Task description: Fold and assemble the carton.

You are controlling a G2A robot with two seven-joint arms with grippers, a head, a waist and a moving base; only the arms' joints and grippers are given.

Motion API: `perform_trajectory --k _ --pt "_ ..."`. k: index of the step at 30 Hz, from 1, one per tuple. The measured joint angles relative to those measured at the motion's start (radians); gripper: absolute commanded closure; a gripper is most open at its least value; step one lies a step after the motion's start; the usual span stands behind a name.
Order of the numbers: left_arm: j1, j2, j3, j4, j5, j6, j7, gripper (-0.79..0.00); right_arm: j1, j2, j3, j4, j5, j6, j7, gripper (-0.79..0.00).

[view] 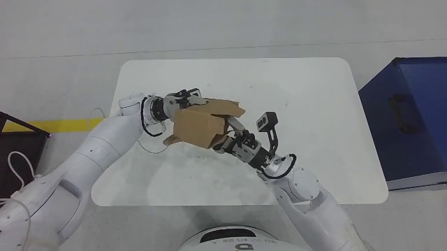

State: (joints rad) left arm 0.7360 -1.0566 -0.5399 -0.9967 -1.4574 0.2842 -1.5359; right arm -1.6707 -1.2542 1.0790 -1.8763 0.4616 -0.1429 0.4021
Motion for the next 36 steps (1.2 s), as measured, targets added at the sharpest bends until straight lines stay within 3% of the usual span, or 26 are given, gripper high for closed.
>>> perform_trajectory --k 5,11,20,26,33,36 --pt "-0.003 0.002 0.006 -0.009 -0.002 0.0 0.0 0.0 0.011 -0.006 0.004 0.005 0.067 0.031 -0.062 -0.785" --pt "-0.003 0.003 0.002 -0.011 -0.012 0.0 0.0 0.0 0.039 -0.016 0.026 0.018 0.259 0.114 -0.12 -0.785" --pt "-0.001 0.006 -0.001 -0.024 -0.017 0.0 0.0 0.0 0.08 -0.02 -0.006 0.031 0.215 0.202 -0.152 -0.785" --pt "0.004 0.01 -0.02 -0.024 -0.027 0.0 0.0 0.0 0.042 -0.017 0.051 0.003 0.255 0.131 -0.159 -0.785" --pt "0.017 0.012 -0.064 -0.009 -0.039 -0.029 0.0 0.0 -0.05 -0.015 0.133 -0.046 0.254 -0.042 -0.236 -0.785" --pt "0.017 0.01 -0.072 0.004 -0.018 -0.046 0.0 0.0 -0.099 -0.01 0.153 -0.08 0.256 -0.064 -0.199 -0.785"
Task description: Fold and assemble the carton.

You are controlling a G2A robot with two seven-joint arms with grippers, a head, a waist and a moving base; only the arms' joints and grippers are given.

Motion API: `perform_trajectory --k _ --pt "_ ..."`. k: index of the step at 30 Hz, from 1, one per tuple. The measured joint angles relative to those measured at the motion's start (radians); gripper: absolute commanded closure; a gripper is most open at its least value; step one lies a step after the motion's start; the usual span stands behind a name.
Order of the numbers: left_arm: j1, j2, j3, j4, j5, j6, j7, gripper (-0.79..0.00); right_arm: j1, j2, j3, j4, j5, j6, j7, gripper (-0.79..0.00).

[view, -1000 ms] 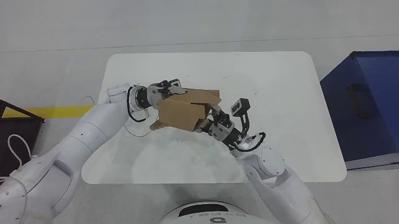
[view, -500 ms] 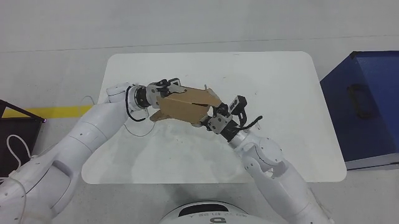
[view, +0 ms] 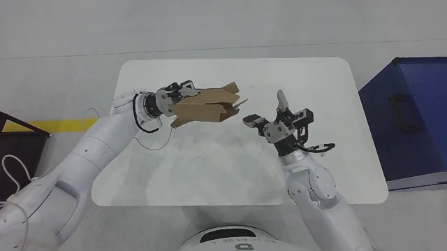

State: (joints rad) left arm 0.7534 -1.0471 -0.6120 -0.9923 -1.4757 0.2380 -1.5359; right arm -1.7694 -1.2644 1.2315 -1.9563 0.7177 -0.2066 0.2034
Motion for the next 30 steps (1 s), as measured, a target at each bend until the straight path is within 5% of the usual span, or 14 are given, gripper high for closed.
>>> perform_trajectory --k 4,10,30 --pt "-0.001 -0.007 -0.001 0.009 0.019 -0.007 0.0 0.0 -0.022 0.009 -0.01 -0.011 -0.091 0.07 0.063 -0.785" --pt "-0.006 -0.017 0.006 0.017 0.058 -0.026 0.0 0.0 0.045 0.0 -0.079 0.014 -0.173 0.186 -0.006 -0.785" --pt "-0.013 -0.046 0.012 0.054 0.09 -0.048 0.0 0.0 0.089 -0.011 -0.211 0.044 -0.301 0.226 0.014 -0.785"
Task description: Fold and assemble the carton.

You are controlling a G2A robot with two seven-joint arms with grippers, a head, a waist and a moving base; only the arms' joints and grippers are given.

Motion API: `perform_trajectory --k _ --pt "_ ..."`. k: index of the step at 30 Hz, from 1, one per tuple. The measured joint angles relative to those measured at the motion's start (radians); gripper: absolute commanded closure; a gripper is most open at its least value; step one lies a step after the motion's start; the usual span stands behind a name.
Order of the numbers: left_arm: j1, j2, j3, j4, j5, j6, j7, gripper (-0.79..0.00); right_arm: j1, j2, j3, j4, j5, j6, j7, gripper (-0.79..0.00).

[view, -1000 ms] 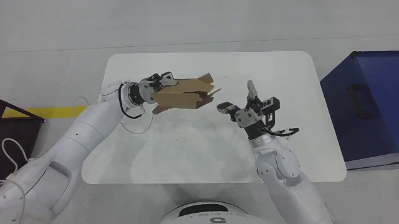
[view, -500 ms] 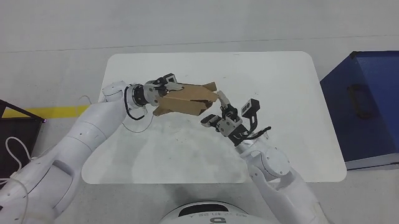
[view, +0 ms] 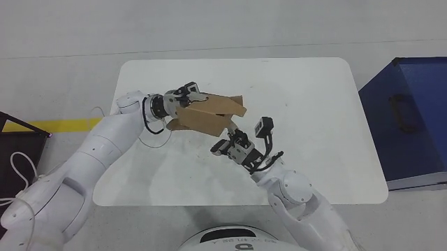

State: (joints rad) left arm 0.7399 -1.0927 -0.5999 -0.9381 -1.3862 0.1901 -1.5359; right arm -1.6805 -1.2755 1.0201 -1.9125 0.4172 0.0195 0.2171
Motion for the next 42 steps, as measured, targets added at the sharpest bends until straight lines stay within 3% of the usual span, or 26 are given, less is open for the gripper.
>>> perform_trajectory --k 8,19,24,28,32,42 --pt "0.002 -0.007 -0.004 -0.006 -0.011 0.023 0.0 0.0 0.018 -0.004 -0.013 0.007 0.003 0.004 -0.01 -0.785" --pt "0.036 0.002 -0.039 -0.039 -0.083 0.095 0.0 0.0 -0.056 0.012 0.121 -0.035 0.16 -0.114 0.077 -0.785" --pt "0.043 0.006 -0.028 -0.042 -0.069 0.094 0.0 0.0 -0.039 0.009 0.182 -0.008 0.261 -0.103 -0.01 -0.785" --pt "0.039 0.005 -0.014 -0.048 -0.07 0.094 0.0 0.0 0.015 0.0 0.135 0.016 0.21 -0.045 -0.103 -0.785" --pt "0.031 0.003 0.0 -0.045 -0.062 0.094 0.0 0.0 0.033 0.0 0.1 0.017 0.171 -0.016 -0.04 -0.785" --pt "0.025 -0.003 0.016 -0.028 -0.066 0.094 0.0 0.0 -0.02 0.009 0.086 -0.008 0.089 -0.056 0.056 -0.785"
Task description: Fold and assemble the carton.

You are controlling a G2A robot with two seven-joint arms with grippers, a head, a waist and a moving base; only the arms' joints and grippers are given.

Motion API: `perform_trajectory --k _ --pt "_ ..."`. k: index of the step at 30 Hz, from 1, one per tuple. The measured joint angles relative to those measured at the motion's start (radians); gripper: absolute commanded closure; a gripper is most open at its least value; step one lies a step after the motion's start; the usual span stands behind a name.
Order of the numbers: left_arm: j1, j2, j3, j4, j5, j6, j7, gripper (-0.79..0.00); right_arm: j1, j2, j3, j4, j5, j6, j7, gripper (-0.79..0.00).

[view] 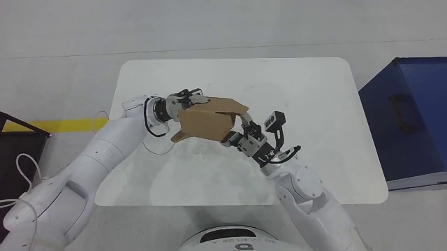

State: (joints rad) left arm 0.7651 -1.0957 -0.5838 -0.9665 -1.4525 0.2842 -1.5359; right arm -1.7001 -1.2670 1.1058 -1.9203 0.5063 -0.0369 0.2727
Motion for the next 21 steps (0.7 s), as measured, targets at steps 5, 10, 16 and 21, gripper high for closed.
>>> perform_trajectory --k 5,10,16,21 --pt "-0.001 -0.002 0.011 -0.005 0.004 0.0 0.0 0.0 0.02 -0.003 -0.024 0.015 -0.022 0.024 -0.014 -0.785" --pt "-0.002 -0.001 0.017 -0.001 -0.002 0.0 0.0 0.0 0.031 -0.005 -0.027 0.023 -0.013 0.025 -0.015 -0.785" --pt "-0.011 0.003 0.005 0.029 0.009 -0.008 0.0 0.0 -0.019 0.006 0.019 -0.012 0.016 -0.02 0.064 -0.785" --pt "-0.02 0.001 -0.004 0.069 0.049 -0.057 0.0 0.0 -0.069 0.018 0.057 -0.042 -0.012 -0.06 0.133 -0.785"
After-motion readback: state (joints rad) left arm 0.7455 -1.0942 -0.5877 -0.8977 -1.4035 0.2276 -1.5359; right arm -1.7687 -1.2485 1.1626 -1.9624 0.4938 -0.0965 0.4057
